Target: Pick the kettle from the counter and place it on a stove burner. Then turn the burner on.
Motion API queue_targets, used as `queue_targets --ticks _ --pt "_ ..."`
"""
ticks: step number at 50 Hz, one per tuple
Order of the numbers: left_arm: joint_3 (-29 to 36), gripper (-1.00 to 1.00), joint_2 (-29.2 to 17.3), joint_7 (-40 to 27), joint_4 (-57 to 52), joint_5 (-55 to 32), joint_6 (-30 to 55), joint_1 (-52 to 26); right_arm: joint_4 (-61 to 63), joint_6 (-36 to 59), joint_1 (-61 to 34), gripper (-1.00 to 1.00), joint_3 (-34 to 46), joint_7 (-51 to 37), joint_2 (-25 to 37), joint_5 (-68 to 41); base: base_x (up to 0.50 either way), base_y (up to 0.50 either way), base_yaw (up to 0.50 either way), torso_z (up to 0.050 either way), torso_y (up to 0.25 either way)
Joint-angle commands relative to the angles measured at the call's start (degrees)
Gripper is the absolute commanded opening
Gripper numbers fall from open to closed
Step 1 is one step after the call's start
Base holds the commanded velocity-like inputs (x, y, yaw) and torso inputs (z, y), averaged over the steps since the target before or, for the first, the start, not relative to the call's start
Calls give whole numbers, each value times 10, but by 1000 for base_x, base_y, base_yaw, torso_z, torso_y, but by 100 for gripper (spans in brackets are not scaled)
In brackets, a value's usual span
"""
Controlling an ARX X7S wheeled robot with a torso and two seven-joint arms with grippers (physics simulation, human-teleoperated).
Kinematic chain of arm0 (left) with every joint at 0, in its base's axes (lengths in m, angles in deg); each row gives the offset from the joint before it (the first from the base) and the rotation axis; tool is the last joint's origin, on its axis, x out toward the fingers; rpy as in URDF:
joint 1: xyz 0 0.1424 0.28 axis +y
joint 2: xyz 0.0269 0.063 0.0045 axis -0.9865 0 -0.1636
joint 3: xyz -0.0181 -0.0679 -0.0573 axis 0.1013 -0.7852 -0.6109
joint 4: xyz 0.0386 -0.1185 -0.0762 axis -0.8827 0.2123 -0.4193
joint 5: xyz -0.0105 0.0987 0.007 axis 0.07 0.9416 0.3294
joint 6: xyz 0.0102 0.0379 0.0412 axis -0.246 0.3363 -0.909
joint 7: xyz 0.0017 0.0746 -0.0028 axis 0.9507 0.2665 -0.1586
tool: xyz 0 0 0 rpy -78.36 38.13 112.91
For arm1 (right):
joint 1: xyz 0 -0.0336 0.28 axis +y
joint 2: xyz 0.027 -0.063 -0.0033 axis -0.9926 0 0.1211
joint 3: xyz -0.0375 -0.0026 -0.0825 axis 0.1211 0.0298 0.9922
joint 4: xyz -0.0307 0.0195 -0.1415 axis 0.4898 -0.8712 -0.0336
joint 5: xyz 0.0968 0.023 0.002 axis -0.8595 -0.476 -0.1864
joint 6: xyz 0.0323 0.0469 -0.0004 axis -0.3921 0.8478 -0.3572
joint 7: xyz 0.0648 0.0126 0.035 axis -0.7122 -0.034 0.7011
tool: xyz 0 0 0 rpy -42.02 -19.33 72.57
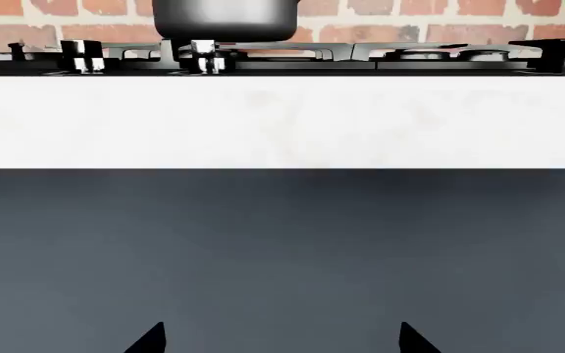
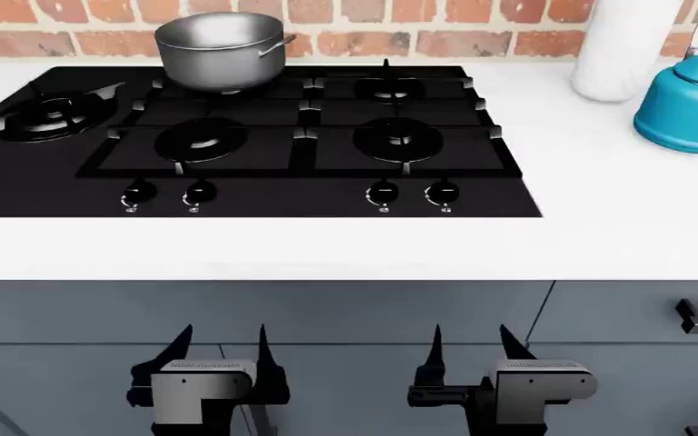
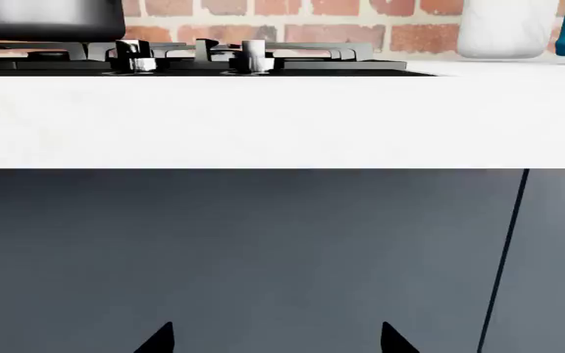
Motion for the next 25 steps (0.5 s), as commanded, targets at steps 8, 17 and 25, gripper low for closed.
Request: queue_targets --ticks 8,17,25 --pt "23 100 -22 -28 -9 -24 2 5 3 7 0 100 24 -34 21 -21 0 0 0 0 0" --pt "36 100 -33 -38 -9 -34 2 5 2 7 -2 100 37 -46 31 -32 0 -348 0 0 0" --pt "43 100 -40 -45 -10 -43 4 5 2 5 -2 100 44 -53 38 -41 0 -437 0 0 0"
